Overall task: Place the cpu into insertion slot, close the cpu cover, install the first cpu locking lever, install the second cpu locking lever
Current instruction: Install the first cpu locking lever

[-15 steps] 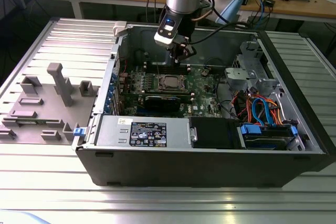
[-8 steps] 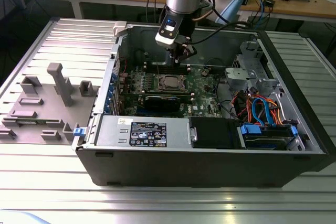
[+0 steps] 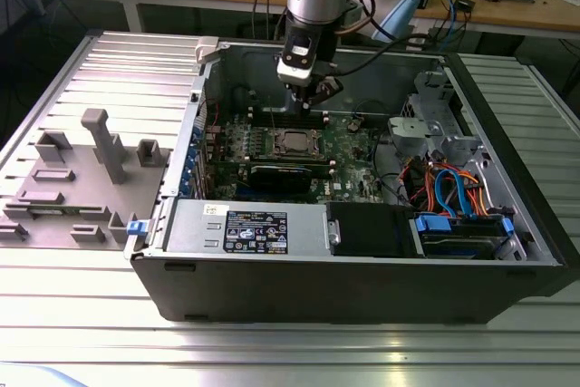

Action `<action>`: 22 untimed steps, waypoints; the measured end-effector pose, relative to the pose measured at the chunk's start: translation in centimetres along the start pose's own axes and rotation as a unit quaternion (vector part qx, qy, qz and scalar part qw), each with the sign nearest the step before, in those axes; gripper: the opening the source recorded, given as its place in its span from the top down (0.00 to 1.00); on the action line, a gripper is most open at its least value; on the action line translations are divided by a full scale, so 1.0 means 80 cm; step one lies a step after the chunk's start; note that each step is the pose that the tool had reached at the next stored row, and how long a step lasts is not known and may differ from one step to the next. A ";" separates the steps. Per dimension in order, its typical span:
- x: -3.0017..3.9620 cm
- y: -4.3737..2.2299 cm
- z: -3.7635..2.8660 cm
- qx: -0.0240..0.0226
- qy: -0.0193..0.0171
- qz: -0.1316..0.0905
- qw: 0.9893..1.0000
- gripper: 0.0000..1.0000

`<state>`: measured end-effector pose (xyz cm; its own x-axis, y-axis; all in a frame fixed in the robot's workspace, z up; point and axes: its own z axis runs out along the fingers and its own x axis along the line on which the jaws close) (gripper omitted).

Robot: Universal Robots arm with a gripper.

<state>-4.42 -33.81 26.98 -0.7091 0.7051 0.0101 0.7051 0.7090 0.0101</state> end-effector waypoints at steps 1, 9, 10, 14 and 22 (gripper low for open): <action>0.0000 0.0000 0.0000 0.000 0.000 -0.015 1.000 0.89; 0.0000 0.0000 0.0000 0.001 0.001 -0.084 0.996 0.89; 0.0000 0.0000 0.0000 0.001 0.001 -0.093 0.996 0.89; 0.0000 0.0000 0.0000 0.001 0.001 -0.123 0.992 0.89; 0.0000 0.0000 0.0000 0.001 0.001 -0.125 0.992 0.89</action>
<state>-4.42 -33.81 26.98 -0.8616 0.5075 0.0094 0.5076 0.8615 0.0106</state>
